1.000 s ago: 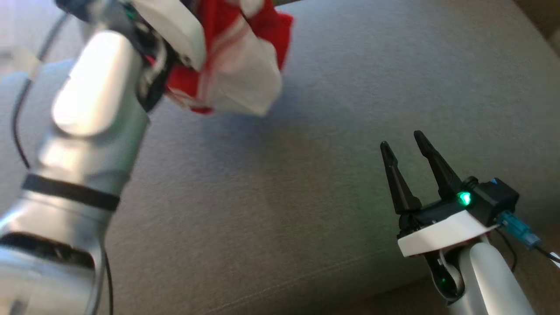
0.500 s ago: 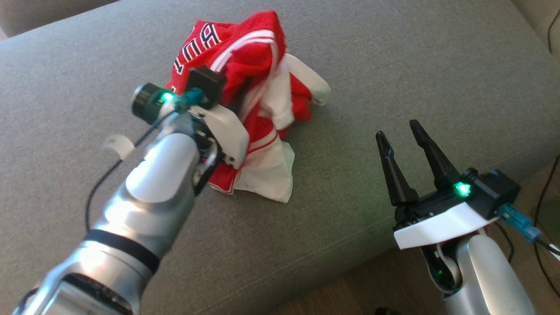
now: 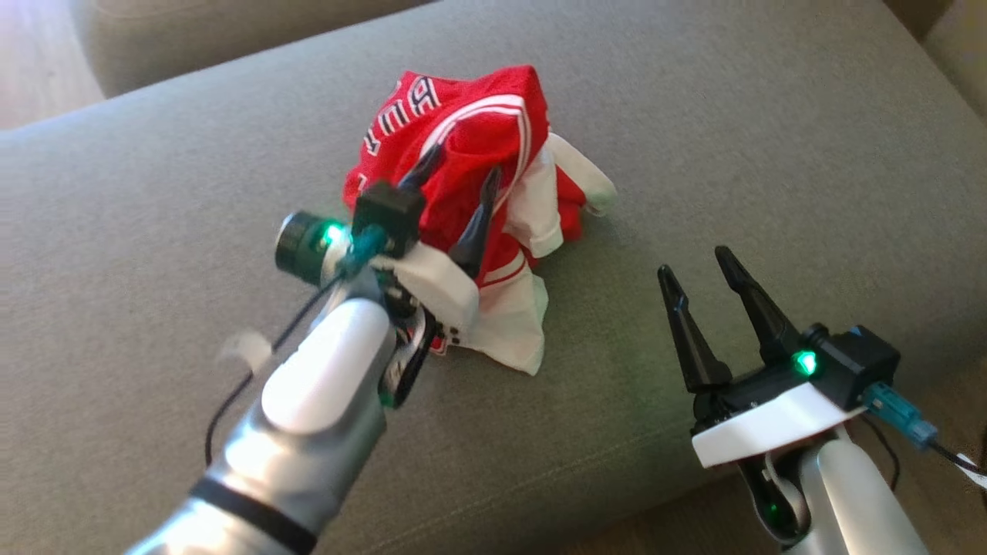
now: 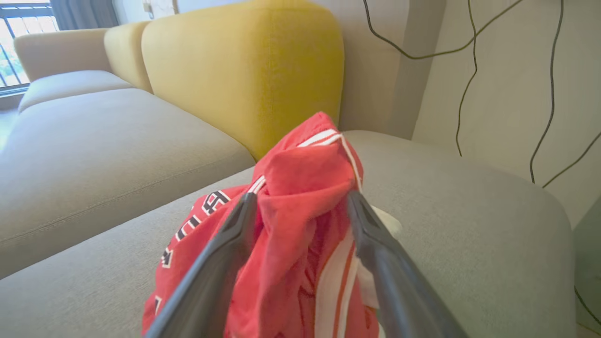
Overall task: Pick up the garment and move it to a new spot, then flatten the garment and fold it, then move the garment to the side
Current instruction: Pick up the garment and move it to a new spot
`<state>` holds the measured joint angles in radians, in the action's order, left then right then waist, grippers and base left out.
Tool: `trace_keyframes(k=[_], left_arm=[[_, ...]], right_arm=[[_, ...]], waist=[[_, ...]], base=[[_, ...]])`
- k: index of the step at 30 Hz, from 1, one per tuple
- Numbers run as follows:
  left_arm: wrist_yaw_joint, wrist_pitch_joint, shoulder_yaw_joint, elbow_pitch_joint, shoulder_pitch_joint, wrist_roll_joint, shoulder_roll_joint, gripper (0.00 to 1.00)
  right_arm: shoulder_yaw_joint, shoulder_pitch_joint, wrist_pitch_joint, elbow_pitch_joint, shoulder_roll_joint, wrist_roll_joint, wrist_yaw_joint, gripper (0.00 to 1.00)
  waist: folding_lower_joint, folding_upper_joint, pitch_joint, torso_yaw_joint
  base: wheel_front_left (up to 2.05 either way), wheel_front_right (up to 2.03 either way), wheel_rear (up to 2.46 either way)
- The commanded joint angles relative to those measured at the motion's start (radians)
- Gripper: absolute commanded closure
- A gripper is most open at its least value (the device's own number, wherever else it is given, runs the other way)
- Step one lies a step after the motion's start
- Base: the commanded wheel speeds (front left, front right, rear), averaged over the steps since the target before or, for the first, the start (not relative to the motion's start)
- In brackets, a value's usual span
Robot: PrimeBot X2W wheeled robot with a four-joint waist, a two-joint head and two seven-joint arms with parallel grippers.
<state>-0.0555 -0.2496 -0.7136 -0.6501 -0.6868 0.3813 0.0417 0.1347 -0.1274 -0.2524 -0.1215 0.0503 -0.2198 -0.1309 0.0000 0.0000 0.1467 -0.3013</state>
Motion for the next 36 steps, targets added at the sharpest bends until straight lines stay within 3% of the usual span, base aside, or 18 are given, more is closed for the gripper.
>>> trace_keyframes(k=[1, 5, 14, 22, 26, 27, 28, 31, 36], left_arm=[[-0.021, -0.012, 0.051, 0.068, 0.007, -0.014, 0.018, 0.00], [-0.060, -0.012, 0.097, 0.176, 0.133, -0.030, 0.036, 0.00], [-0.061, -0.012, 0.124, 0.221, 0.297, -0.030, 0.033, 0.00], [0.000, 0.033, 0.028, 0.119, 0.219, -0.067, 0.020, 0.00], [-0.033, 0.063, -0.001, 0.032, 0.149, -0.118, 0.020, 0.00], [-0.038, 0.068, -0.003, 0.012, 0.136, -0.124, 0.020, 0.04], [-0.045, 0.060, 0.002, 0.001, 0.124, -0.125, 0.019, 1.00], [-0.050, 0.037, 0.020, -0.022, 0.099, -0.113, 0.019, 1.00], [0.013, -0.004, 0.142, 0.059, 0.073, 0.013, 0.026, 1.00]], right_arm=[[0.017, -0.010, -0.009, 0.030, 0.000, 0.007, 0.000, 0.00], [0.008, 0.006, -0.009, 0.026, 0.000, 0.017, 0.000, 0.00], [-0.001, 0.028, -0.009, 0.020, 0.000, 0.033, 0.000, 0.00], [0.023, 0.004, -0.009, 0.043, 0.000, 0.037, 0.000, 0.00], [0.061, -0.012, -0.009, 0.064, 0.000, 0.041, 0.000, 0.00], [0.069, -0.015, -0.009, 0.068, 0.000, 0.038, 0.000, 0.00], [0.074, -0.016, -0.009, 0.073, 0.000, 0.034, 0.000, 0.00], [0.066, -0.015, -0.009, 0.083, 0.000, 0.024, 0.000, 0.00], [0.049, 0.002, -0.009, 0.079, 0.000, 0.025, 0.000, 0.00]], waist=[[0.0000, 0.0000, -0.024, 0.024], [0.0000, 0.0000, -0.047, 0.047], [0.0000, 0.0000, -0.074, 0.073], [0.0000, 0.0000, -0.023, 0.059], [0.0000, 0.0000, 0.013, 0.030], [0.0000, 0.0000, 0.020, 0.023], [0.0000, 0.0000, 0.026, 0.017], [0.0000, 0.0000, 0.033, 0.012], [0.0000, 0.0000, -0.003, 0.045]], base=[[0.00, 0.00, 0.00], [0.00, 0.00, 0.00], [0.00, 0.00, 0.00], [0.00, 0.00, 0.00], [0.00, 0.00, 0.00], [0.00, 0.00, 0.00], [0.00, 0.00, 0.00], [0.00, 0.00, 0.00], [0.00, 0.00, 0.00]])
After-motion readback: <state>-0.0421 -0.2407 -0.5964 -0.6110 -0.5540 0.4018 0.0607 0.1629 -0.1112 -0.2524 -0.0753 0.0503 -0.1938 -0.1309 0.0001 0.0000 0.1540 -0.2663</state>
